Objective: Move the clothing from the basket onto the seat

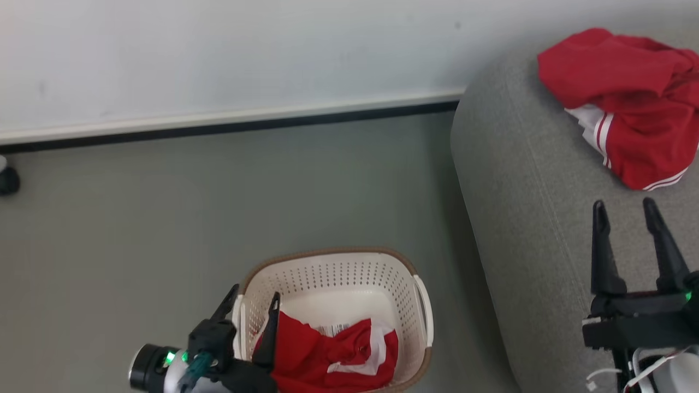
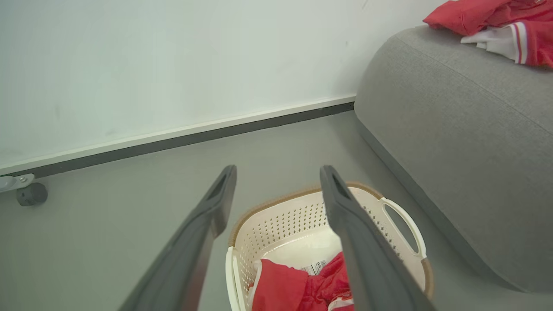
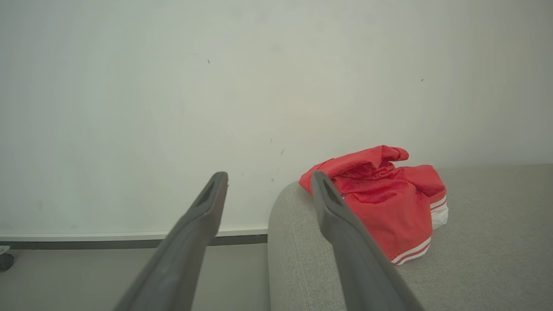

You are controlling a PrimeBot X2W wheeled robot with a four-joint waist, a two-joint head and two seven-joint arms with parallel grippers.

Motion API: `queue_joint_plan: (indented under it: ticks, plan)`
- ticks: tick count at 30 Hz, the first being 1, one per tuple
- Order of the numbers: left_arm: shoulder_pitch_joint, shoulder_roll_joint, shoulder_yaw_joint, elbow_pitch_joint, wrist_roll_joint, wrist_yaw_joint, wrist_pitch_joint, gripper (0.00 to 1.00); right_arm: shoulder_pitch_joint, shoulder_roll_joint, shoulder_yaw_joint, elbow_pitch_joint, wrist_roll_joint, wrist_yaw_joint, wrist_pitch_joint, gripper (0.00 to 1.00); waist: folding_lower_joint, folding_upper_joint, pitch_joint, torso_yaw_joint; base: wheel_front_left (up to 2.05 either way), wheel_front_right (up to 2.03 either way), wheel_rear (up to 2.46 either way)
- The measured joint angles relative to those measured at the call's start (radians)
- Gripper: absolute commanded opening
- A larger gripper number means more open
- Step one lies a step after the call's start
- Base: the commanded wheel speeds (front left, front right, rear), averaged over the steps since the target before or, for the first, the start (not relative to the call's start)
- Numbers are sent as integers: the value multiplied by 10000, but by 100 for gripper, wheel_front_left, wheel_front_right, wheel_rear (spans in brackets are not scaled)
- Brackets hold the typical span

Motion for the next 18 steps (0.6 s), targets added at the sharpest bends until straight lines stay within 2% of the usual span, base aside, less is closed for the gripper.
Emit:
queue_joint_plan:
  ticks: [9,18]
  plan:
    - [-1630,-274,-995,1647,671,-483,759,100,-953,-286,-336,-522,-77,-2,0,100,1,1,1295,-319,0,0,0]
    - [-2757,-537,-1639,3072,1126,-756,1292,100,-1828,-491,-556,-1183,-209,-8,-2,100,1,1,2629,-622,0,0,0]
